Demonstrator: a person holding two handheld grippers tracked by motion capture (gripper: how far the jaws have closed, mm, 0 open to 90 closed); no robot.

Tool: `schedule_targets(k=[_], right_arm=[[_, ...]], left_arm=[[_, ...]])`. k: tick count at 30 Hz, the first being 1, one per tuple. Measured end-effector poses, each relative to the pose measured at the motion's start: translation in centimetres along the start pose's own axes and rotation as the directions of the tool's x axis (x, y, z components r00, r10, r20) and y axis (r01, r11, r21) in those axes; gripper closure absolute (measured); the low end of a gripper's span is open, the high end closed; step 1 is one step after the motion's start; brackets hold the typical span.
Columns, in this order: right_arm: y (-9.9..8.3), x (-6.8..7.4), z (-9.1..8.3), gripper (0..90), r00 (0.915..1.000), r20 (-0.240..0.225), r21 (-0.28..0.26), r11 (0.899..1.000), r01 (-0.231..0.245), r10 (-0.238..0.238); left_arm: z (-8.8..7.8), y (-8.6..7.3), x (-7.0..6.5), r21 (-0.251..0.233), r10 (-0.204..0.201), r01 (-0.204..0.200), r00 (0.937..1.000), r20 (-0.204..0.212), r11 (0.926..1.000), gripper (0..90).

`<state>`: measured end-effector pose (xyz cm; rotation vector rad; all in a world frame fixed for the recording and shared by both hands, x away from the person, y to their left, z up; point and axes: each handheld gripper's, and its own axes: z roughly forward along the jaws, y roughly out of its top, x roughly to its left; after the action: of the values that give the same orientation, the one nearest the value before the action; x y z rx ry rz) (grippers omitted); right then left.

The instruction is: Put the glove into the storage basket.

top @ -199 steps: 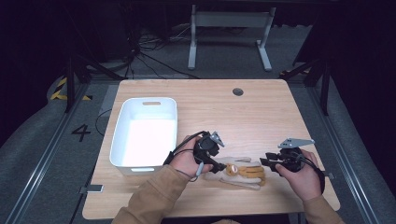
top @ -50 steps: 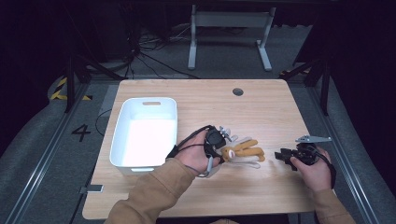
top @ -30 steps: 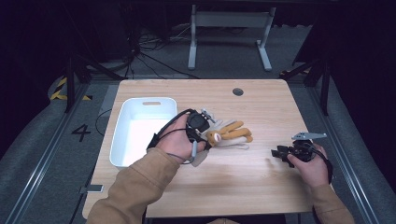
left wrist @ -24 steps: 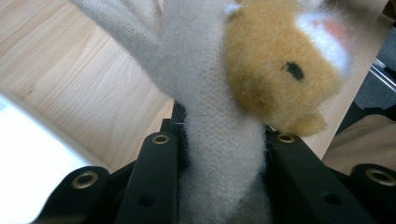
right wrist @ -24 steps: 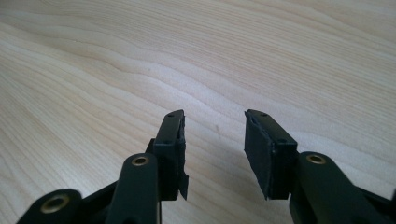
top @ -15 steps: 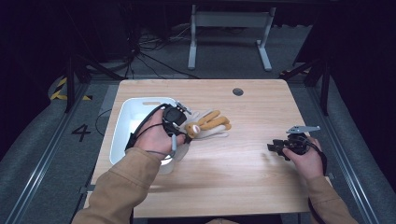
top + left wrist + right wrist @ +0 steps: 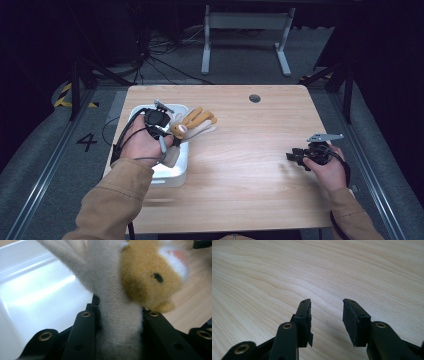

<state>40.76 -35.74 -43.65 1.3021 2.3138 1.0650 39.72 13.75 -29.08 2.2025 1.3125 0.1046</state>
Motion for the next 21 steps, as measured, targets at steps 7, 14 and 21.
schedule_targets(k=[7,14,21], right_arm=[[-0.2,-0.2,-0.5,58.9,0.9999,0.001,-0.010,1.000,-0.013,0.013],[-0.3,0.1,-0.9,58.8,1.0000,-0.001,-0.013,1.000,-0.008,0.008],[-0.5,0.2,-1.2,58.7,0.9999,-0.012,-0.021,1.000,-0.012,0.012]], left_arm=[[-0.1,0.0,0.9,0.003,-0.072,0.072,0.9958,-0.056,0.9974,73.4],[0.4,-0.2,2.2,-0.016,-0.159,0.158,0.9835,-0.086,0.9873,73.3],[0.9,-0.8,4.1,-0.010,-0.253,0.254,0.9584,-0.133,0.9672,73.3]])
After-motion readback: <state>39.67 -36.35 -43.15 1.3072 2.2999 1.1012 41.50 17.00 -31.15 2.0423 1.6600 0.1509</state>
